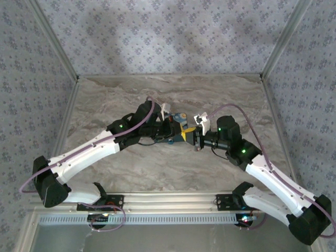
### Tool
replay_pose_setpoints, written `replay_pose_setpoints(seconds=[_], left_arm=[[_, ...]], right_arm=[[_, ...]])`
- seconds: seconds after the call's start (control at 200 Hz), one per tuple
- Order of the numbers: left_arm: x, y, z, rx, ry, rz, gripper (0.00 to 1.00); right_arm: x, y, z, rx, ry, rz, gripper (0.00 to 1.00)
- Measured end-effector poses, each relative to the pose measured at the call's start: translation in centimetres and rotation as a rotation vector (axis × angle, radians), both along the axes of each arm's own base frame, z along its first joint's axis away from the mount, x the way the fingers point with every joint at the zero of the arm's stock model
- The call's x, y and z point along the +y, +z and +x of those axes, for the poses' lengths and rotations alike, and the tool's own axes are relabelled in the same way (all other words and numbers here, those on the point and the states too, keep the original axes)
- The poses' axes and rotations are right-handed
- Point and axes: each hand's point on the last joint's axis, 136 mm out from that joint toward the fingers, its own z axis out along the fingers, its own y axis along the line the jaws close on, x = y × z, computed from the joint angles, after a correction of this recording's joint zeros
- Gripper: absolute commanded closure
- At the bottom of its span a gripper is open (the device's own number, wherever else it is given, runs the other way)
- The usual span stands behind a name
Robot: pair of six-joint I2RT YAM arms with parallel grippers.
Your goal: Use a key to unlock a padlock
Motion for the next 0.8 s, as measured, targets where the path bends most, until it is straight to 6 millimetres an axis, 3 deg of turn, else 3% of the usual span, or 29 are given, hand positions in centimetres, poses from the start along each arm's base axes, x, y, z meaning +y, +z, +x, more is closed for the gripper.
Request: replay_pose_setpoints(seconds=[0.305, 0.44, 0.57, 0.8], left_arm=[[-0.1, -0.1, 0.0, 0.002, -0.001, 0.004, 1.00], [-0.2, 0.1, -0.1, 0.002, -0.002, -0.001, 0.70], [-0.4, 0.8, -0.2, -0.018, -0.008, -0.009, 0.55], [1.3, 2.8, -0.1, -0.118, 0.024, -0.073, 0.55]], right_arm=[[-0.1, -0.2, 0.0, 0.007, -0.003, -0.014, 1.00], [-0.1, -0.2, 0.0, 0.005, -0.001, -0.014, 1.00], [0.0, 0.0, -0.1, 0.006, 0.006, -0.009, 1.00], [-0.9, 2.4, 0.1, -0.005, -0.012, 0.084, 1.00]])
